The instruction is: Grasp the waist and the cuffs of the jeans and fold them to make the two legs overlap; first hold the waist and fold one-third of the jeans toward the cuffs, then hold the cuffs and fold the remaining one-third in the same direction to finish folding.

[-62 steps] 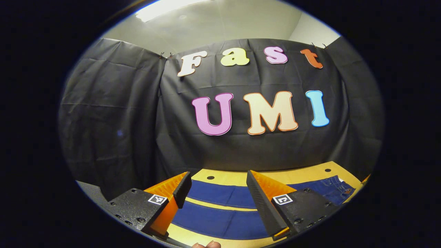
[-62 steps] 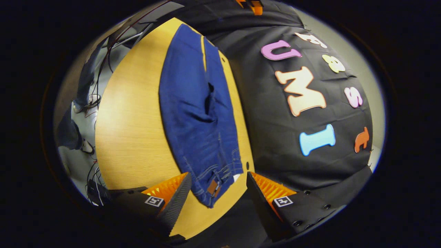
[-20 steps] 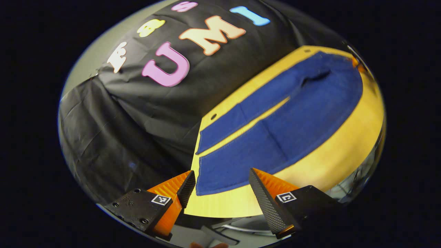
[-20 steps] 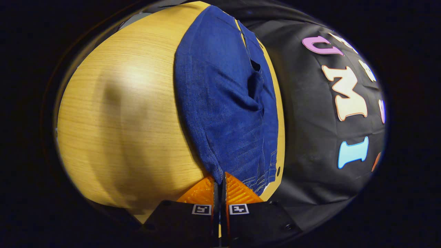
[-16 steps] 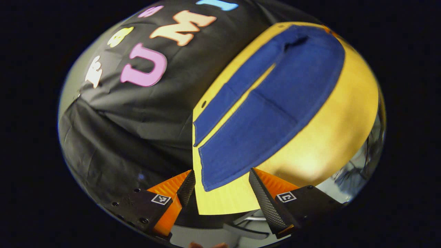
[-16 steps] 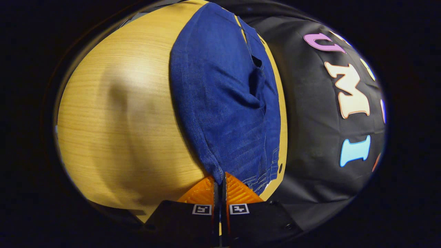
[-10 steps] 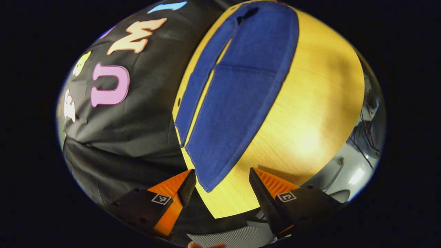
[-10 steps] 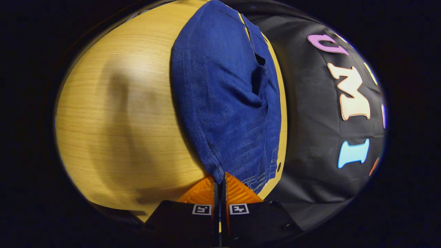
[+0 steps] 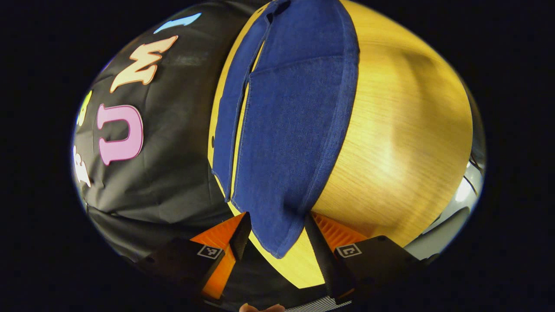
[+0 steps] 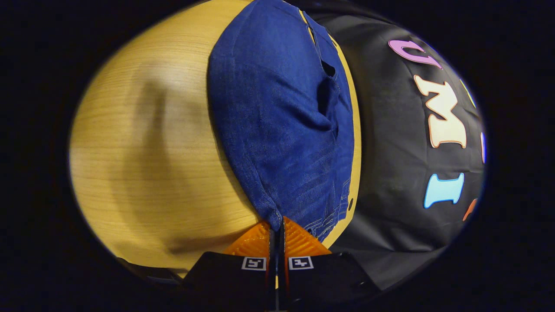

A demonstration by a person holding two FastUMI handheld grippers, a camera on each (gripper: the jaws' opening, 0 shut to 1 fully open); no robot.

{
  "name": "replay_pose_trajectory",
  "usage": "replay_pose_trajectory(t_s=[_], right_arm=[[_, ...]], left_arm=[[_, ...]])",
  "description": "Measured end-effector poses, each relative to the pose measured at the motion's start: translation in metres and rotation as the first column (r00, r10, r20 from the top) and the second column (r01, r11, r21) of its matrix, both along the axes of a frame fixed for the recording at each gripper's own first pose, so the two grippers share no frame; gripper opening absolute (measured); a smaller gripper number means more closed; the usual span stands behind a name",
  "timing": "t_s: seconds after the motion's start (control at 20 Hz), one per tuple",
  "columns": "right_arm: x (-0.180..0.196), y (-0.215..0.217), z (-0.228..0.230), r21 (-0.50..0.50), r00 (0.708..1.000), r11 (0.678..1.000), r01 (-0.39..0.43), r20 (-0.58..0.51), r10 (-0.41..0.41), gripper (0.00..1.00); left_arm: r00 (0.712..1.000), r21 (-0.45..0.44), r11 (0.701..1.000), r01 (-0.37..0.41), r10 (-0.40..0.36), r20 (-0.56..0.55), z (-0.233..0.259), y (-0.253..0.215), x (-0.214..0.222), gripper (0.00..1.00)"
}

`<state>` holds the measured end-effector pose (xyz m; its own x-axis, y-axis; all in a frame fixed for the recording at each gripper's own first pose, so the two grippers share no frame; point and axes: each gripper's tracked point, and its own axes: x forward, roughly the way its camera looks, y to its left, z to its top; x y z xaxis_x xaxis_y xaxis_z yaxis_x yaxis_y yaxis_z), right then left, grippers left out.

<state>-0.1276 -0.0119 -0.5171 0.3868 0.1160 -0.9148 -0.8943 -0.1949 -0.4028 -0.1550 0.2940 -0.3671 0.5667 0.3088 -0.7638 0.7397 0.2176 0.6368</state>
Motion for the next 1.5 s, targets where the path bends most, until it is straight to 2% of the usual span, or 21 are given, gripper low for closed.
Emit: replay_pose_trajectory(t_s=[0.2, 0.25, 0.3, 0.4, 0.5, 0.55, 0.6, 0.65, 0.75, 0.8, 0.9, 0.95, 1.05, 1.1, 1.5], right_arm=[[0.000, 0.001, 0.000, -0.021, 1.000, 0.999, 0.025, 0.005, -0.024, 0.05], [0.000, 0.002, 0.000, -0.025, 1.000, 0.999, 0.028, 0.006, -0.028, 0.05], [0.000, 0.001, -0.001, -0.029, 0.999, 0.999, 0.031, 0.008, -0.031, 0.05], [0.002, 0.002, 0.000, -0.036, 0.999, 0.999, 0.040, 0.011, -0.039, 0.05], [0.002, 0.001, 0.000, -0.043, 0.999, 0.998, 0.051, 0.016, -0.050, 0.05], [0.002, 0.002, 0.000, -0.047, 0.998, 0.997, 0.055, 0.019, -0.054, 0.05], [0.001, 0.002, -0.001, -0.052, 0.998, 0.997, 0.062, 0.021, -0.061, 0.05], [0.000, 0.002, 0.000, -0.057, 0.997, 0.996, 0.069, 0.022, -0.068, 0.05], [0.000, 0.002, 0.000, -0.063, 0.997, 0.995, 0.080, 0.021, -0.079, 0.04], [0.000, 0.002, 0.000, -0.062, 0.996, 0.995, 0.084, 0.017, -0.083, 0.05], [0.000, 0.002, -0.001, -0.050, 0.995, 0.994, 0.098, 0.002, -0.098, 0.05], [0.002, 0.002, 0.001, -0.038, 0.994, 0.993, 0.111, 0.003, -0.111, 0.05], [0.005, 0.005, 0.010, 0.004, 0.992, 0.992, 0.127, -0.001, -0.127, 0.03], [0.010, 0.006, 0.020, 0.024, 0.992, 0.991, 0.129, -0.001, -0.129, 0.05], [0.046, 0.013, 0.063, 0.136, 0.993, 0.985, 0.106, 0.031, -0.111, 0.05]], left_arm=[[0.999, 0.007, 0.999, 0.035, -0.035, -0.022, -0.005, 0.013, 0.016, 0.80], [0.998, 0.016, 0.998, 0.057, -0.057, -0.028, -0.006, 0.015, 0.021, 0.77], [0.996, 0.030, 0.996, 0.078, -0.077, -0.042, -0.009, 0.016, 0.026, 0.80], [0.989, 0.056, 0.990, 0.132, -0.128, -0.074, -0.014, 0.016, 0.034, 0.72], [0.985, 0.044, 0.989, 0.143, -0.138, -0.103, -0.021, 0.019, 0.032, 0.65], [0.984, 0.028, 0.989, 0.142, -0.138, -0.116, -0.026, 0.020, 0.029, 0.53], [0.983, 0.016, 0.990, 0.142, -0.139, -0.121, -0.028, 0.020, 0.027, 0.47], [0.982, 0.015, 0.990, 0.143, -0.140, -0.126, -0.031, 0.020, 0.025, 0.24], [0.979, 0.042, 0.986, 0.159, -0.153, -0.133, -0.029, 0.022, 0.026, 0.05], [0.982, 0.054, 0.988, 0.142, -0.134, -0.131, -0.028, 0.024, 0.023, 0.00], [0.986, 0.036, 0.995, 0.097, -0.091, -0.138, -0.029, 0.021, 0.021, 0.00], [0.987, 0.010, 0.999, 0.051, -0.049, -0.153, -0.030, 0.023, 0.021, 0.00], [0.974, -0.043, 0.995, -0.092, 0.081, -0.210, -0.028, 0.021, 0.016, 0.00], [0.972, -0.049, 0.991, -0.123, 0.111, -0.208, -0.021, 0.017, 0.020, 0.00], [0.977, 0.011, 0.982, -0.191, 0.191, -0.091, 0.034, 0.012, 0.083, 0.00]])
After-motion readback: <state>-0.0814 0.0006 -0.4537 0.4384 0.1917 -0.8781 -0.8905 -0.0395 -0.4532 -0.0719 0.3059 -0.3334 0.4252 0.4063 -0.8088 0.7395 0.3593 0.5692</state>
